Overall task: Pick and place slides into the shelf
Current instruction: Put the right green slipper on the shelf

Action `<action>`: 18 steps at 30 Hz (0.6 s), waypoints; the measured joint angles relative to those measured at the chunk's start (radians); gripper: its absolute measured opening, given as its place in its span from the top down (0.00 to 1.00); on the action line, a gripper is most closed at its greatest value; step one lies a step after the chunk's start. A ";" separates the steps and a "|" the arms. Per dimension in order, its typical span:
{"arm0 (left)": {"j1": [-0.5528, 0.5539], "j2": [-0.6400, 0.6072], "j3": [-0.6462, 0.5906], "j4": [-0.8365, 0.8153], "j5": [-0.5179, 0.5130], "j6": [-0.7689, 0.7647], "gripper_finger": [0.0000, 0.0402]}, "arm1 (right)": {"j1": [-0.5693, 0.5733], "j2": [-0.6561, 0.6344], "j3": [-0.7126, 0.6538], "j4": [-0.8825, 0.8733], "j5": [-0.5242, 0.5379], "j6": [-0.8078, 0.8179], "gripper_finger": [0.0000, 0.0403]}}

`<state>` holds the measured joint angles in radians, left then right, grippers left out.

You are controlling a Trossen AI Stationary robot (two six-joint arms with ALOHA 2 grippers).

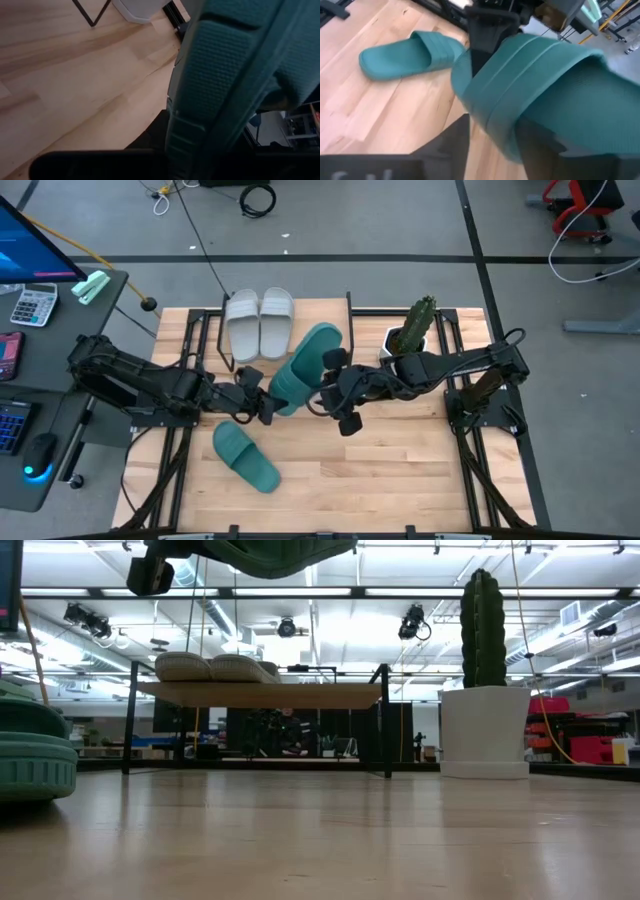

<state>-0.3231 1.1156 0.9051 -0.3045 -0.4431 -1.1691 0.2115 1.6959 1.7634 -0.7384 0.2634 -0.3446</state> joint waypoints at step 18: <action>0.042 0.000 0.000 0.090 -0.113 -0.113 0.89 | 0.099 -0.198 0.000 -0.115 0.224 -0.008 0.38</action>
<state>-0.2810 1.1156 0.9051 -0.2145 -0.5564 -1.2817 0.3107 1.4979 1.7634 -0.8536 0.4870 -0.3527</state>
